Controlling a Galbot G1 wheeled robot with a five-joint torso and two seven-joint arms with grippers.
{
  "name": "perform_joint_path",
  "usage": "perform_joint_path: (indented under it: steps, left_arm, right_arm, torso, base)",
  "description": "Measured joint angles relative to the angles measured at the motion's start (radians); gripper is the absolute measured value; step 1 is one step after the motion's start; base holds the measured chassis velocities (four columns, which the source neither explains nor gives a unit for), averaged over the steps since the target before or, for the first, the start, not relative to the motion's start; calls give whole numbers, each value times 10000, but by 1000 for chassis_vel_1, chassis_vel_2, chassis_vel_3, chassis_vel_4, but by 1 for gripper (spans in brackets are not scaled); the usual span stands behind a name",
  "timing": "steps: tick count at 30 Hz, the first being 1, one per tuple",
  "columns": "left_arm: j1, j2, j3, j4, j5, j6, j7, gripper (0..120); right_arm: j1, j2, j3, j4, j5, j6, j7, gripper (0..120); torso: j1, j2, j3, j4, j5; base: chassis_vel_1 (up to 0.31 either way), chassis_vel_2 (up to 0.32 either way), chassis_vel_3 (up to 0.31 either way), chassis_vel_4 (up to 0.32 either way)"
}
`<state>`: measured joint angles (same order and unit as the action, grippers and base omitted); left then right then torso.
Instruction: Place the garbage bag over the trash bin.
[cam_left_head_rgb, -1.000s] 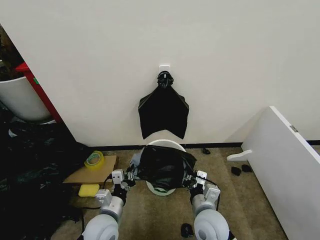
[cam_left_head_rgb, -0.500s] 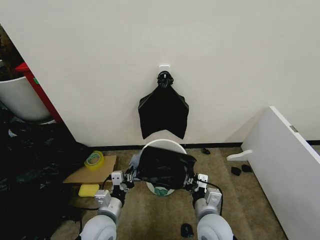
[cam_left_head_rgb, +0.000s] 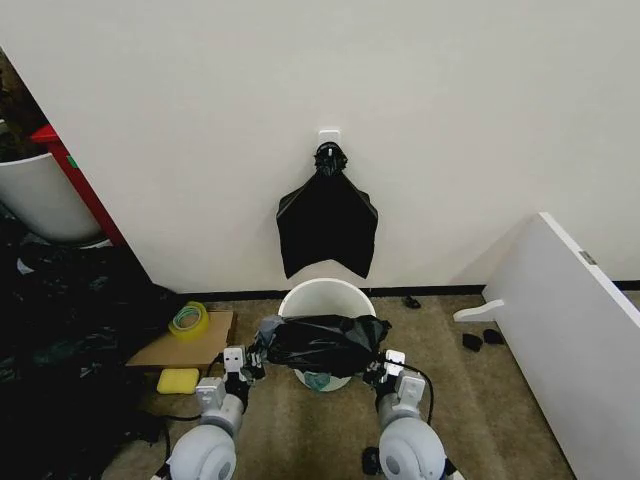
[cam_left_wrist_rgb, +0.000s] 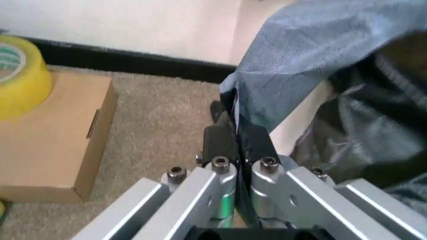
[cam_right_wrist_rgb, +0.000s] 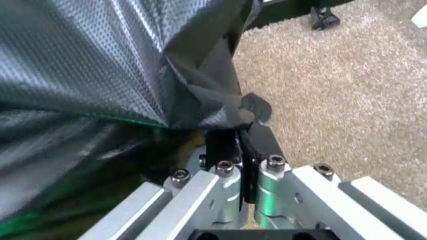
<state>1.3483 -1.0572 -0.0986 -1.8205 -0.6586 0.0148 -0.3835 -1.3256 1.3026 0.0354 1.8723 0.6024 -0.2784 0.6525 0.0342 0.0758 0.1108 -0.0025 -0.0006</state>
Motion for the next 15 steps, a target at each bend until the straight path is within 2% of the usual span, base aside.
perform_joint_path:
  steps: [9,13,14,15]
  left_arm:
    - [-98,-186,-38,376,282,-141,-238,0]
    - [80,-70,-64,-52,281,-120,-243,0]
    - [86,-67,-65,-67,281,-117,-243,1]
    - [188,-21,-83,-337,282,-32,-237,8]
  right_arm:
    - [-3,-36,13,-532,-863,529,-315,0]
    - [-143,-101,-19,-285,-913,545,-354,0]
    - [-158,-109,-21,-256,-918,544,-362,1]
    - [-301,-180,-34,-13,-962,536,-405,8]
  torso:
    - [0,0,0,-1,0]
    - [0,0,0,0,2]
    - [0,0,0,0,2]
    - [0,0,0,1,0]
  base:
    - [0,0,0,0]
    - [0,0,0,0]
    - [0,0,0,0]
    - [0,0,0,0]
